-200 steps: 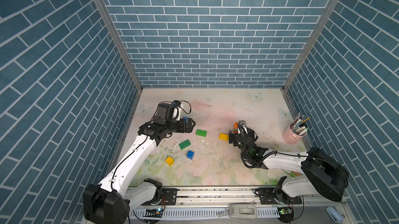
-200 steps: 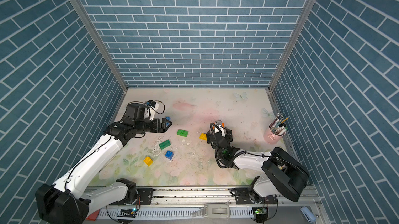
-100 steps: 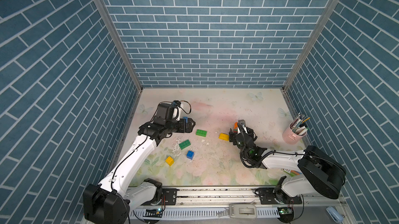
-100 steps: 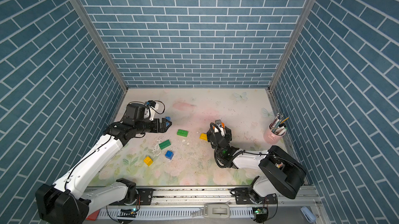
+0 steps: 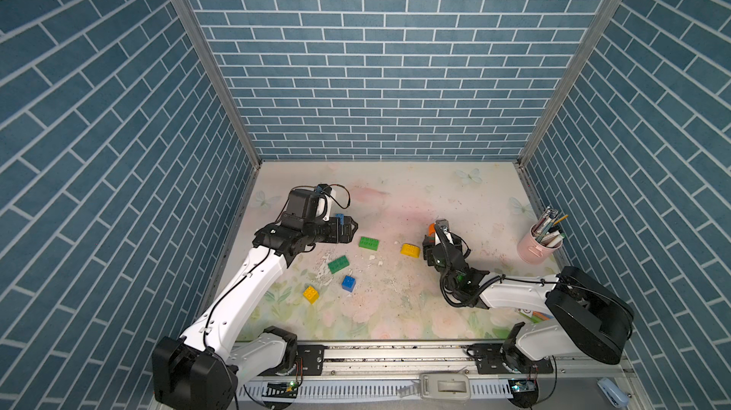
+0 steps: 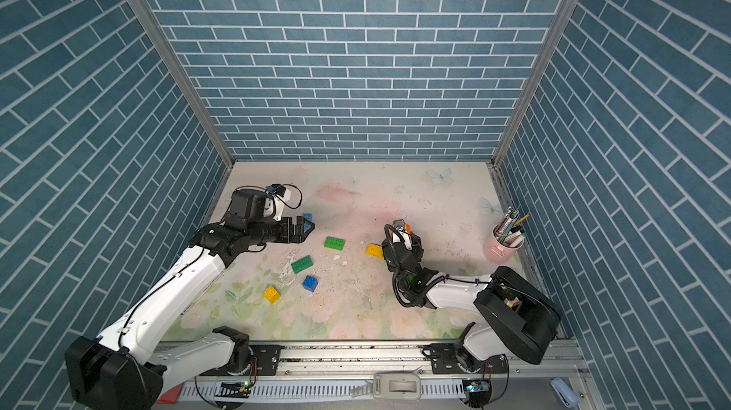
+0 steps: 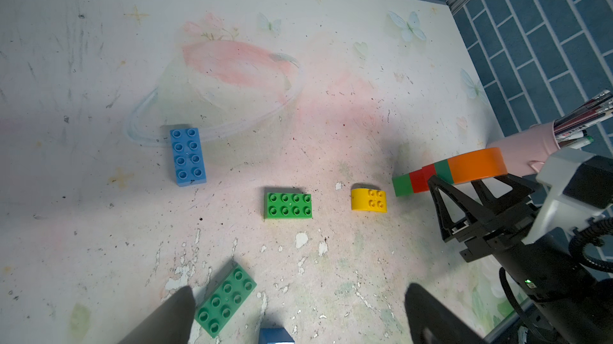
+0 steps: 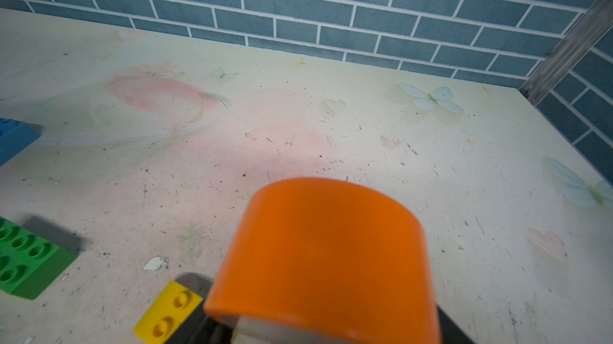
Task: Assemble an ice cream with lego
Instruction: Adjust the lego brick at the center of the board.
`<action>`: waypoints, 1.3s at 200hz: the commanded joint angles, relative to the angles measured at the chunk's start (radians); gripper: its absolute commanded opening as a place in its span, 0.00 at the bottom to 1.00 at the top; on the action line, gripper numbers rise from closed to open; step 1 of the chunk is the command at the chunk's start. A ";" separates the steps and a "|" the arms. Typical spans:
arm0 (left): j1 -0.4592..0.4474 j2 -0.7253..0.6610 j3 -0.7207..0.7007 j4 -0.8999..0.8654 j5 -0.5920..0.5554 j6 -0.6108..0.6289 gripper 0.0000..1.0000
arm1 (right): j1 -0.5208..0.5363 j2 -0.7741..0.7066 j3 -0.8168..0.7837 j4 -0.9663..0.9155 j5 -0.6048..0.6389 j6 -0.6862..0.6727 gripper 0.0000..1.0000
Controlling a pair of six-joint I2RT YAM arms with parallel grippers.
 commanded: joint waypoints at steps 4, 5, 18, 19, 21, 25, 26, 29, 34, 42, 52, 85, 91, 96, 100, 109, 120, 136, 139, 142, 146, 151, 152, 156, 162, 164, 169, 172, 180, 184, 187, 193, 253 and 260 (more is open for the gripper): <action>-0.003 -0.007 -0.007 -0.004 -0.003 0.016 0.99 | -0.003 -0.008 0.009 -0.029 0.008 -0.009 0.68; -0.003 -0.007 -0.007 -0.005 -0.002 0.016 1.00 | -0.004 -0.009 0.009 -0.030 0.008 -0.008 0.68; -0.003 -0.010 -0.005 -0.006 -0.001 0.016 1.00 | -0.004 -0.015 0.007 -0.036 0.005 -0.010 0.64; -0.003 -0.010 -0.005 -0.006 -0.001 0.016 1.00 | -0.004 -0.016 0.007 -0.035 0.005 -0.010 0.64; -0.003 -0.010 -0.005 -0.006 -0.001 0.015 1.00 | -0.004 -0.017 0.006 -0.034 0.005 -0.010 0.63; -0.003 -0.010 -0.005 -0.006 -0.001 0.015 1.00 | -0.004 -0.018 0.005 -0.035 0.004 -0.012 0.62; -0.003 -0.010 -0.005 -0.005 -0.001 0.014 1.00 | -0.004 -0.019 0.005 -0.035 0.005 -0.012 0.62; -0.003 -0.010 -0.005 -0.006 -0.003 0.015 1.00 | -0.004 -0.020 0.005 -0.036 0.005 -0.012 0.62; -0.003 -0.010 -0.005 -0.006 -0.003 0.015 1.00 | -0.003 -0.023 0.005 -0.037 0.003 -0.015 0.61; -0.003 -0.010 -0.005 -0.006 -0.003 0.017 1.00 | -0.005 -0.026 0.005 -0.043 0.003 -0.016 0.61; -0.003 -0.010 -0.004 -0.006 -0.001 0.017 0.99 | -0.004 -0.029 0.004 -0.044 0.003 -0.017 0.59; -0.003 -0.008 -0.001 -0.005 -0.001 0.017 1.00 | -0.008 -0.037 0.005 -0.048 -0.006 -0.020 0.55; -0.003 -0.007 -0.001 -0.006 -0.002 0.017 1.00 | -0.009 -0.039 0.006 -0.051 -0.008 -0.020 0.54; -0.003 -0.005 0.000 -0.006 -0.002 0.017 0.99 | -0.010 -0.042 0.009 -0.057 -0.010 -0.020 0.54; -0.003 -0.005 0.001 -0.006 -0.001 0.017 1.00 | -0.010 -0.045 0.013 -0.066 -0.013 -0.020 0.53; -0.003 -0.004 0.001 -0.006 -0.001 0.017 1.00 | -0.011 -0.053 0.025 -0.094 -0.020 -0.019 0.52; -0.003 -0.005 0.002 -0.006 -0.002 0.017 1.00 | -0.015 -0.071 0.047 -0.152 -0.032 -0.011 0.50; -0.003 -0.004 0.007 -0.008 -0.001 0.017 1.00 | -0.019 -0.111 0.091 -0.272 -0.053 0.006 0.45; -0.003 -0.004 0.007 -0.008 -0.001 0.017 1.00 | -0.019 -0.119 0.099 -0.298 -0.056 0.009 0.45; -0.003 -0.005 0.008 -0.008 -0.001 0.017 1.00 | -0.020 -0.129 0.106 -0.318 -0.061 0.011 0.44; -0.003 -0.005 0.009 -0.009 -0.001 0.017 0.99 | -0.022 -0.142 0.113 -0.347 -0.068 0.013 0.44; -0.004 -0.005 0.010 -0.009 -0.001 0.017 1.00 | -0.023 -0.156 0.123 -0.378 -0.076 0.017 0.43; -0.004 -0.005 0.010 -0.009 -0.002 0.017 1.00 | -0.023 -0.160 0.124 -0.386 -0.077 0.018 0.43; -0.003 -0.005 0.010 -0.009 -0.001 0.017 1.00 | -0.026 -0.173 0.130 -0.414 -0.082 0.022 0.43; -0.003 -0.004 0.011 -0.008 -0.002 0.016 1.00 | -0.029 -0.191 0.142 -0.456 -0.089 0.030 0.42; -0.003 -0.003 0.012 -0.008 -0.002 0.016 1.00 | -0.031 -0.197 0.145 -0.471 -0.094 0.031 0.42; -0.003 -0.003 0.012 -0.008 -0.002 0.017 1.00 | -0.036 -0.211 0.158 -0.511 -0.100 0.040 0.42; -0.004 -0.003 0.012 -0.006 -0.001 0.017 1.00 | -0.040 -0.219 0.166 -0.538 -0.108 0.045 0.42; -0.003 -0.001 0.013 -0.005 0.000 0.017 1.00 | -0.048 -0.236 0.189 -0.598 -0.131 0.051 0.42; -0.003 0.001 0.014 -0.004 0.000 0.017 1.00 | -0.051 -0.243 0.204 -0.629 -0.141 0.056 0.42; -0.003 0.001 0.015 -0.005 0.001 0.017 1.00 | -0.054 -0.249 0.212 -0.656 -0.148 0.060 0.42; -0.003 0.002 0.016 -0.003 0.003 0.017 1.00 | -0.061 -0.257 0.236 -0.711 -0.162 0.071 0.42; -0.003 0.009 0.024 -0.001 0.014 0.014 1.00 | -0.150 -0.233 0.494 -1.168 -0.420 0.159 0.40; -0.002 0.010 0.025 -0.001 0.013 0.012 1.00 | -0.159 -0.222 0.521 -1.213 -0.454 0.161 0.40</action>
